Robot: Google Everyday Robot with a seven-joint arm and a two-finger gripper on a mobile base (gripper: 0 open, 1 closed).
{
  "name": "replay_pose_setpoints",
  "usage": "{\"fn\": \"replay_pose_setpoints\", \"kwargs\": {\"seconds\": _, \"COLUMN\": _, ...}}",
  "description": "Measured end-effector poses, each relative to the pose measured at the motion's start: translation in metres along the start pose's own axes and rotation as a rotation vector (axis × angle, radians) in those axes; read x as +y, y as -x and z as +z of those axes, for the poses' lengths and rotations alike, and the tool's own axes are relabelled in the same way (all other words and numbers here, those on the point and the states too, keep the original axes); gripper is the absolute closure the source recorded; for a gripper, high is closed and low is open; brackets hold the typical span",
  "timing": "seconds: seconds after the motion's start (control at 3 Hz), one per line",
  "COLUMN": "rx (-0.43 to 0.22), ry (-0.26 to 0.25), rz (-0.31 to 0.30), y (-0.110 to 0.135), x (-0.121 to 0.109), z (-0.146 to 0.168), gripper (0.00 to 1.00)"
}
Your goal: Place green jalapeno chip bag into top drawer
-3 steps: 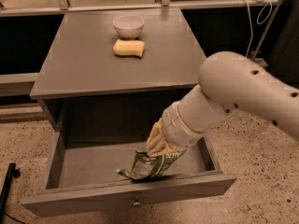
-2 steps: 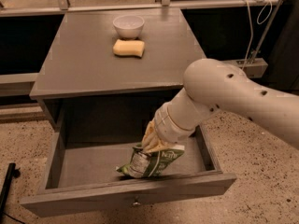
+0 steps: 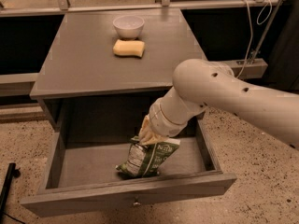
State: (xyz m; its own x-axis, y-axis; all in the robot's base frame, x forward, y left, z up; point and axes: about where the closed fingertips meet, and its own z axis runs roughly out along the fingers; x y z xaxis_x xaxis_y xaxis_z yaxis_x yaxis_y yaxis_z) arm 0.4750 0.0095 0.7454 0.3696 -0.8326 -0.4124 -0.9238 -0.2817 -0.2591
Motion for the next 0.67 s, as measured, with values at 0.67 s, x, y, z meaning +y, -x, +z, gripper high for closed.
{"fn": "replay_pose_setpoints", "kwargs": {"seconds": 0.67, "rx": 0.0, "ry": 0.0, "rz": 0.0, "y": 0.0, "x": 0.0, "z": 0.0, "gripper": 0.36}}
